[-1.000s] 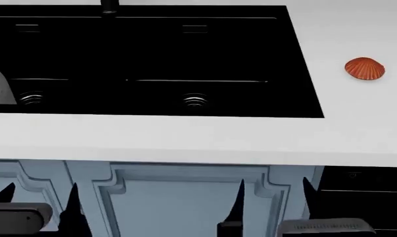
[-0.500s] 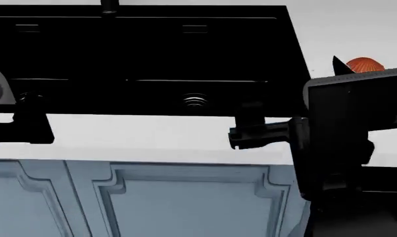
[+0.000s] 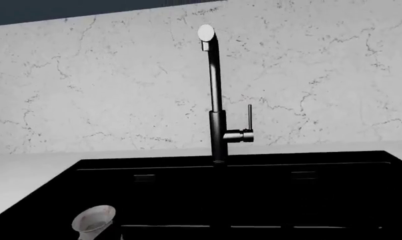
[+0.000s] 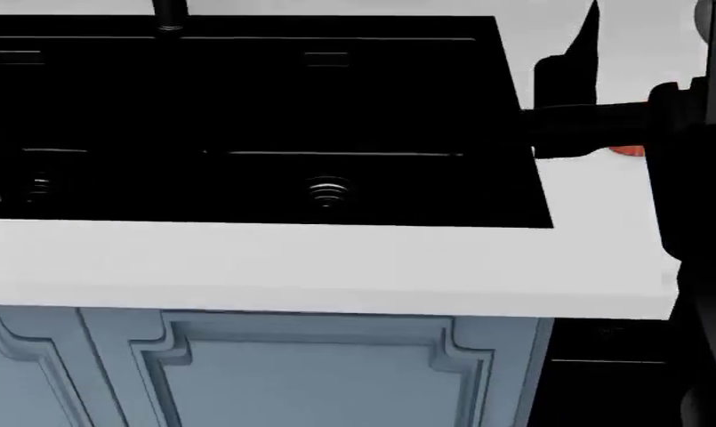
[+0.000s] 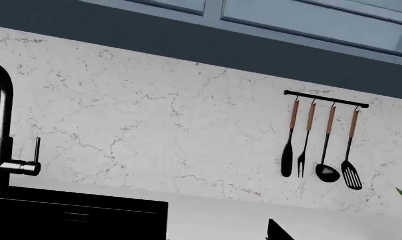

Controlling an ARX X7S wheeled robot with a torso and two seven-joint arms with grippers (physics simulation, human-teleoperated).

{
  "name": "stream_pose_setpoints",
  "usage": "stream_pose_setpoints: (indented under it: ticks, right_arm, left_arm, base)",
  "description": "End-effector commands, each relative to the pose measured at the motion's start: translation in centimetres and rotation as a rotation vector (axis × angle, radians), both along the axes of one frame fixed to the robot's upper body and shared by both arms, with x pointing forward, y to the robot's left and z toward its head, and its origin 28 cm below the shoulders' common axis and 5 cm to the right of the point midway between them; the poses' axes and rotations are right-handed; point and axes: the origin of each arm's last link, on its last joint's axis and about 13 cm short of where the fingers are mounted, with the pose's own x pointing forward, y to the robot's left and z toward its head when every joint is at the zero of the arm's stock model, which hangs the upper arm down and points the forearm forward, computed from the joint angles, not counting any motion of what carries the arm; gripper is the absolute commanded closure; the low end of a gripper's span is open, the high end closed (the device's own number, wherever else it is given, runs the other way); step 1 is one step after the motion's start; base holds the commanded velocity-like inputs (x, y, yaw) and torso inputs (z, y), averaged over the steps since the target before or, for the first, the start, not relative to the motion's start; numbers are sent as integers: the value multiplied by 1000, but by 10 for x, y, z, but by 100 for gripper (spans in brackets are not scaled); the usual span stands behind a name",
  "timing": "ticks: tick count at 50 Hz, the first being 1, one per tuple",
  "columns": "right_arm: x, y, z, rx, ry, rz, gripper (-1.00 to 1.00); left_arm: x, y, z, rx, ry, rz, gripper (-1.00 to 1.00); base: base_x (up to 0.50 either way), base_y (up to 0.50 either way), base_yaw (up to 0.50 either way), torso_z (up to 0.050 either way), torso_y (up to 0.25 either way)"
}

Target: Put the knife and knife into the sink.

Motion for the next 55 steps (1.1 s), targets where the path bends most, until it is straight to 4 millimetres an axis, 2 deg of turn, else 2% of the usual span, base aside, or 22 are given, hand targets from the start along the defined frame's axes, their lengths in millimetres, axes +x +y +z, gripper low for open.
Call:
stream_pose_setpoints:
  ticks: [1, 7, 15, 19, 29, 31, 32, 39, 55]
  right_arm:
    - [-5, -5, 11, 14, -35, 18, -100]
    - [-6, -5, 12, 22, -40, 19, -100]
    - [-7, -2, 14, 22, -14, 34, -100]
    - [-10, 0, 16, 16, -14, 52, -100]
    - [-17, 2, 17, 25, -13, 87, -100]
    - [-17, 2, 17, 23, -15, 99, -100]
    - [-17, 3, 17, 20, -16, 106, -100]
    - [-17, 3, 16, 18, -22, 120, -100]
    - [-20, 5, 18, 20, -47, 160, -100]
  left_arm:
    - [1, 3, 5, -1, -6, -2, -100]
    - [2, 3, -1, -9, -7, -8, -100]
    - [0, 2, 2, -15, -7, -14, -100]
    - [-1, 3, -1, -18, -7, -15, -100]
    - [-5, 2, 4, -17, -15, -21, -100]
    - [-4, 2, -1, -18, -12, -22, -100]
    - [-5, 2, 4, -19, -13, -22, -100]
    - [-5, 3, 6, -21, -13, -23, -100]
    - [-6, 3, 5, -24, -11, -28, -100]
  base:
    - [500, -156, 0, 0, 0]
    - [500, -59, 0, 0, 0]
    - [454, -204, 0, 0, 0]
    - [74, -500, 0, 0, 0]
    - [2, -500, 0, 0, 0]
    - [0, -500, 0, 0, 0]
    - [0, -500, 0, 0, 0]
    - [37, -500, 0, 0, 0]
    - [477, -93, 0, 0, 1]
